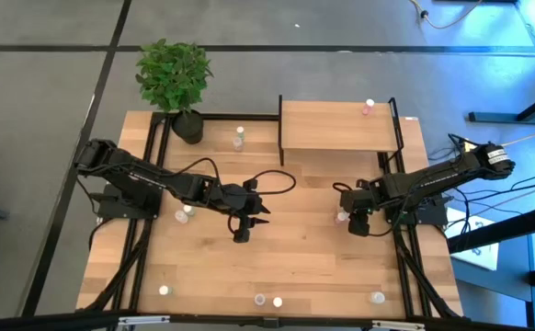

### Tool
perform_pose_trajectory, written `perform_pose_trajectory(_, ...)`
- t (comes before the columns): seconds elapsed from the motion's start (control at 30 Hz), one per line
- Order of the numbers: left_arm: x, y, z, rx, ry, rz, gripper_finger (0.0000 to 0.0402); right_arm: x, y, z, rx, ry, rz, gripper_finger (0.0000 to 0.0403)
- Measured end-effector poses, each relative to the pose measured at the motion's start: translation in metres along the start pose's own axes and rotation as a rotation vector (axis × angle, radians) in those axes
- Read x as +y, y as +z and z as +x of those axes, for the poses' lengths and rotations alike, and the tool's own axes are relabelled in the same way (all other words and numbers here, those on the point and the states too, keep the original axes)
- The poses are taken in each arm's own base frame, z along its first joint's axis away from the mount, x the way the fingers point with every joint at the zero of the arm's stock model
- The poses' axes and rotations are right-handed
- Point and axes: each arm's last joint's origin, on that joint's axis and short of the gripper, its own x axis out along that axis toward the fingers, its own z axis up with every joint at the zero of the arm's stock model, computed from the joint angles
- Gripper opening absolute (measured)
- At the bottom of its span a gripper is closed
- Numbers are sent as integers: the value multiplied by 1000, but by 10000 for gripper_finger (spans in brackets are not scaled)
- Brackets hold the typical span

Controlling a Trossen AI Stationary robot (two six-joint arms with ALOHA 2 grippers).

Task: Pick and place medicine bottles onto shelf by color
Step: Put the top right white pill bottle on the shelf

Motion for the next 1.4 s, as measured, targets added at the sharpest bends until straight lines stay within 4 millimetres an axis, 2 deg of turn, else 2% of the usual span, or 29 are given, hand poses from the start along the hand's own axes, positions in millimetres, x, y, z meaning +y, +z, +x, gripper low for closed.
perform_pose_trajectory(0.3, 0, 0, 0, 0, 0, 0, 124, 0, -2, -3, 38, -3, -1, 150)
perform_pose_trajectory(0.5, 0, 0, 0, -2, 0, 0, 124, 4, 8, -25, 49, -11, -2, 147)
perform_pose_trajectory(0.77, 5, 5, 0, -51, 83, 18, 124, 10, 26, -62, -1, -3, 27, 152)
perform_pose_trajectory(1.03, 10, 21, -3, -231, 260, -20, 124, 12, 44, -109, -85, 31, 144, 153)
perform_pose_trajectory(1.23, 11, 40, -9, -280, 283, 102, 124, 0, 60, -148, -165, 47, 248, 153)
perform_pose_trajectory(1.4, 21, 68, -20, -359, 361, 72, 124, -17, 76, -176, -237, 37, 316, 154)
